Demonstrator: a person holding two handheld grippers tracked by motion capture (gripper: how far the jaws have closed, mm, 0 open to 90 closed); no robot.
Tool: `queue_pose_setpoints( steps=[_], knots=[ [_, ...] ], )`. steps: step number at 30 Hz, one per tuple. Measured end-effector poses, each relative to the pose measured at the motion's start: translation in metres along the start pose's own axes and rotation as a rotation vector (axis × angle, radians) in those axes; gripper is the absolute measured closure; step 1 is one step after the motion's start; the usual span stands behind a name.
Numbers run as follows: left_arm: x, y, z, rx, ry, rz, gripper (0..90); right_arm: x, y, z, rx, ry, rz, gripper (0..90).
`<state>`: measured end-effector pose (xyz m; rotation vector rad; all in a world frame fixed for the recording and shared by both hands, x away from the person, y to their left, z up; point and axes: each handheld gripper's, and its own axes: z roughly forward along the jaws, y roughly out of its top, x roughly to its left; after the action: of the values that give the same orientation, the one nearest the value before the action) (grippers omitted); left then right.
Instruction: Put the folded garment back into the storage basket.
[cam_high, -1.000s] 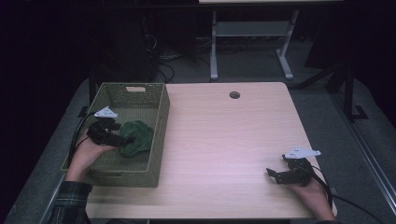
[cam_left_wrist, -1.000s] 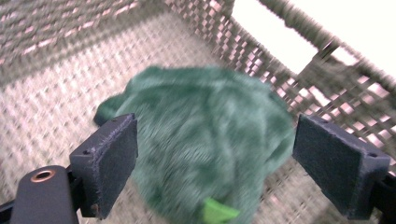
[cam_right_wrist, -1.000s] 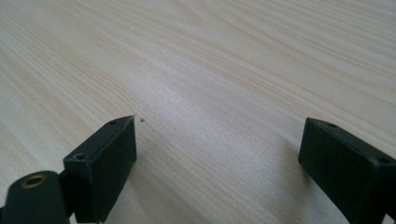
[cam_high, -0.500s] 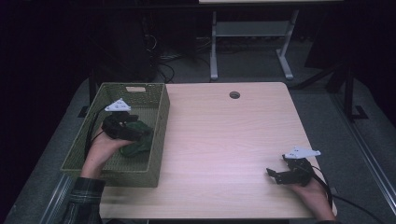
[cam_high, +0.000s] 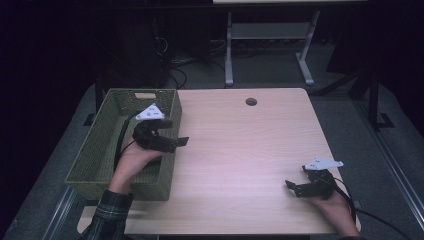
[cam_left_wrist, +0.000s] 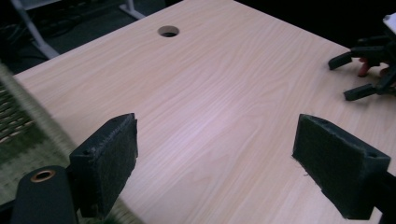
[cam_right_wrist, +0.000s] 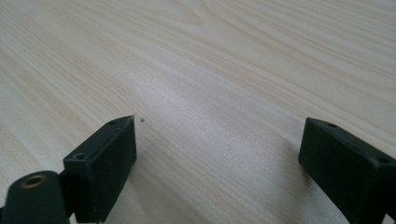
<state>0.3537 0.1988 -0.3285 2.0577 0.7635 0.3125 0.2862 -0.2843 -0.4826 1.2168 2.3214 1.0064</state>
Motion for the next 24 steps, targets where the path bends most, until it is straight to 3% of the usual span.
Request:
queue_pose_setpoints(
  steps=[13, 24],
  knots=[
    [-0.041, 0.009, 0.043, 0.029, -0.065, 0.03, 13.5, 0.0, 0.0, 0.0, 0.001, 0.002, -0.003, 10.9],
    [-0.066, -0.004, 0.079, 0.054, -0.075, 0.044, 13.5, 0.0, 0.0, 0.0, 0.001, 0.004, -0.003, 10.9]
  ],
)
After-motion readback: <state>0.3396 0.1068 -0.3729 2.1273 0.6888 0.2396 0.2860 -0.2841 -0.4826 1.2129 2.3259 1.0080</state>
